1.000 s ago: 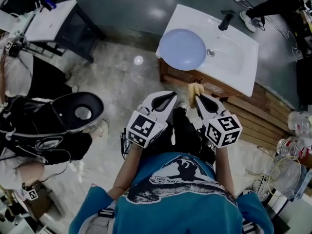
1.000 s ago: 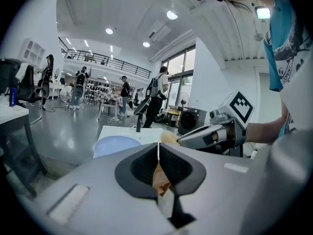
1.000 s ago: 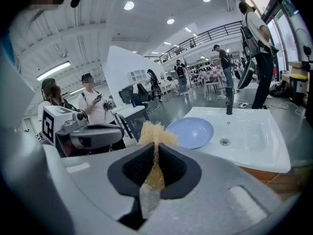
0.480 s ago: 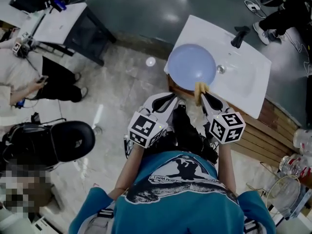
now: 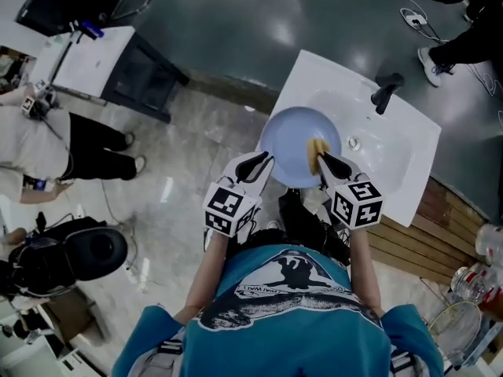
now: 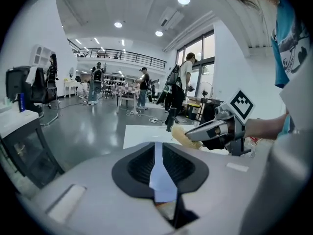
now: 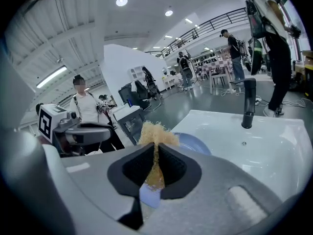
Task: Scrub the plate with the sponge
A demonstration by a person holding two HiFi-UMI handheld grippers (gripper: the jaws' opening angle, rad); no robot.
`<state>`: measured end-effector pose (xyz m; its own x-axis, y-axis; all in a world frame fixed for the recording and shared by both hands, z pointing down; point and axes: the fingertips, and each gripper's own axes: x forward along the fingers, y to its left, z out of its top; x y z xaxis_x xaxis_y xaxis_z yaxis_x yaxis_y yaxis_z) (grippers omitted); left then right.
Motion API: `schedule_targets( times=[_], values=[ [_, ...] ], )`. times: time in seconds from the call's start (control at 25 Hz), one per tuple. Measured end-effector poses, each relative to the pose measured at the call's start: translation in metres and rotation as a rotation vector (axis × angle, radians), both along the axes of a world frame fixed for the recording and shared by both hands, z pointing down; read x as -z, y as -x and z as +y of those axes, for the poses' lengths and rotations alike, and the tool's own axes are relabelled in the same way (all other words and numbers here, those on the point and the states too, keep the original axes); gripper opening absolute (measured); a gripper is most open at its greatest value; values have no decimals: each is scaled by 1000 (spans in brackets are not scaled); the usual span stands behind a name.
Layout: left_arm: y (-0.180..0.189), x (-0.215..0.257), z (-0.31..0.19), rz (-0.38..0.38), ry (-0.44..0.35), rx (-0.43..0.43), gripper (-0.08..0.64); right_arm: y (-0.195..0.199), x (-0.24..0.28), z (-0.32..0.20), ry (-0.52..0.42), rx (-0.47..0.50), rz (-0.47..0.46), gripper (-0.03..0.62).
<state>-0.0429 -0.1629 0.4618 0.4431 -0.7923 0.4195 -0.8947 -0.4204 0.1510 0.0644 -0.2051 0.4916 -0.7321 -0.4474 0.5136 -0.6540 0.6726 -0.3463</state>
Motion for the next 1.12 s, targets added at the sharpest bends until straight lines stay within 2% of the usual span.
schedule_targets(
  times=[0.28, 0.68, 0.96, 1.12],
  values=[
    [5, -22, -31, -46, 88, 17, 84, -2, -26, -35, 55, 14, 14, 29],
    [23, -68, -30, -110, 221, 59, 140, 0, -48, -50, 81, 31, 27, 29],
    [47, -102, -41, -152, 297, 54, 150, 2, -53, -57, 85, -27, 64, 29],
    [52, -117, -49, -144, 331, 33, 132, 1, -60, -59, 99, -59, 92, 29]
  ],
)
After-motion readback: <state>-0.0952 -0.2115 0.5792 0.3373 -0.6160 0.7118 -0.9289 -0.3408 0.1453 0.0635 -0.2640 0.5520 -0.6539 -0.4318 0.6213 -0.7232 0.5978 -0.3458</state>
